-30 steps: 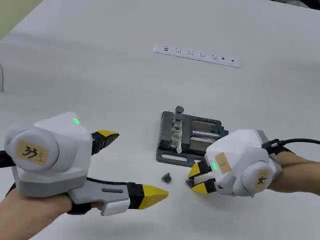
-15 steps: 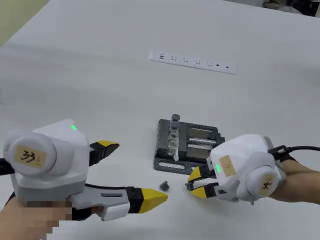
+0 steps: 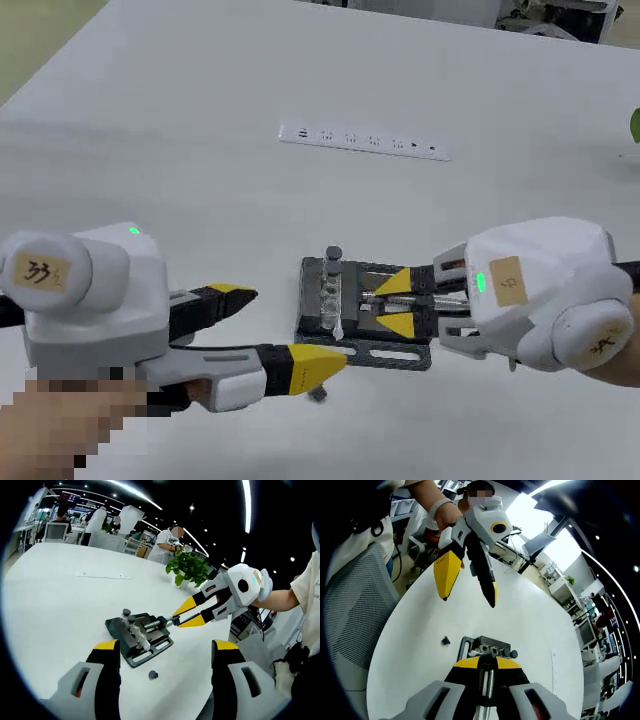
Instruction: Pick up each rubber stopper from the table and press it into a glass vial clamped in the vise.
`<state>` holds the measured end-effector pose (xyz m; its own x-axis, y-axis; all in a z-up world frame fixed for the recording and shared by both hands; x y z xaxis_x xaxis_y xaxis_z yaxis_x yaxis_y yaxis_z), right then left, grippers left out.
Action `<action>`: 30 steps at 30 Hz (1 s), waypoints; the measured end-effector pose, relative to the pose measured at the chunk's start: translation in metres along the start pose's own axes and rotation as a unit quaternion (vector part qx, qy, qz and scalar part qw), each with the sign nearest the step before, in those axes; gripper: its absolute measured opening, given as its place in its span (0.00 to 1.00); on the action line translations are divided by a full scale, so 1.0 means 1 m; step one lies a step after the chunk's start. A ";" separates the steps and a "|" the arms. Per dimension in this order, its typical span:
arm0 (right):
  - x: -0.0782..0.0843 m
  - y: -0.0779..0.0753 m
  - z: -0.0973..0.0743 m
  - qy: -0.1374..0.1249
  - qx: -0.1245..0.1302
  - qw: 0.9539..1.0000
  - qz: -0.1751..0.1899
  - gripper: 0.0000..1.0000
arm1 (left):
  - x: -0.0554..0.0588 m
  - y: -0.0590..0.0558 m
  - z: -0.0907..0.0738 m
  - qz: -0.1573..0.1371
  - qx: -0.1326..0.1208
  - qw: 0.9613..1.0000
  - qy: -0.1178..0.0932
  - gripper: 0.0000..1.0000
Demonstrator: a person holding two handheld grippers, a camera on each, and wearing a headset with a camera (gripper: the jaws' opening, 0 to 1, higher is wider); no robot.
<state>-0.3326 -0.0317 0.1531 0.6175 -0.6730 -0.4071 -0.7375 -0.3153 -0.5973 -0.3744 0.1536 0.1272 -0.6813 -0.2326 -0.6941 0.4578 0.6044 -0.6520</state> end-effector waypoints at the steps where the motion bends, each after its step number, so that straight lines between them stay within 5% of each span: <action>1: -0.002 -0.002 -0.003 -0.001 0.009 1.000 -0.007 0.05 | -0.003 -0.001 0.001 -0.005 0.006 1.000 -0.004 0.71; 8: -0.024 -0.017 -0.031 -0.001 0.082 0.995 -0.059 0.05 | -0.021 -0.011 0.011 -0.032 0.056 0.998 -0.019 0.62; 14: -0.038 -0.024 -0.045 0.001 0.116 0.989 -0.090 0.05 | -0.035 -0.025 0.015 -0.045 0.092 0.994 -0.036 0.51; 19: -0.045 -0.027 -0.048 0.003 0.127 0.986 -0.111 0.05 | -0.044 -0.040 0.018 -0.054 0.130 0.989 -0.039 0.36; 30: -0.054 -0.032 -0.050 -0.008 0.139 0.982 -0.124 0.05 | -0.051 -0.052 0.018 -0.063 0.165 0.983 -0.044 0.11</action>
<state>-0.3564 -0.0188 0.2288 0.7744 -0.5874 -0.2352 -0.4622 -0.2713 -0.8442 -0.3530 0.1201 0.1907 -0.6993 -0.3641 -0.6151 0.5430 0.2891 -0.7884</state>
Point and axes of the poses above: the centre of the closed fingertips' face, and the gripper's own axes: z roughly forward along the fingers, y roughly to its left, x roughly out of its underside, the point moved 9 cm from there along -z, roughly backward along the fingers, and after that the axes turned 12 degrees about -z, right-handed, at the moved point
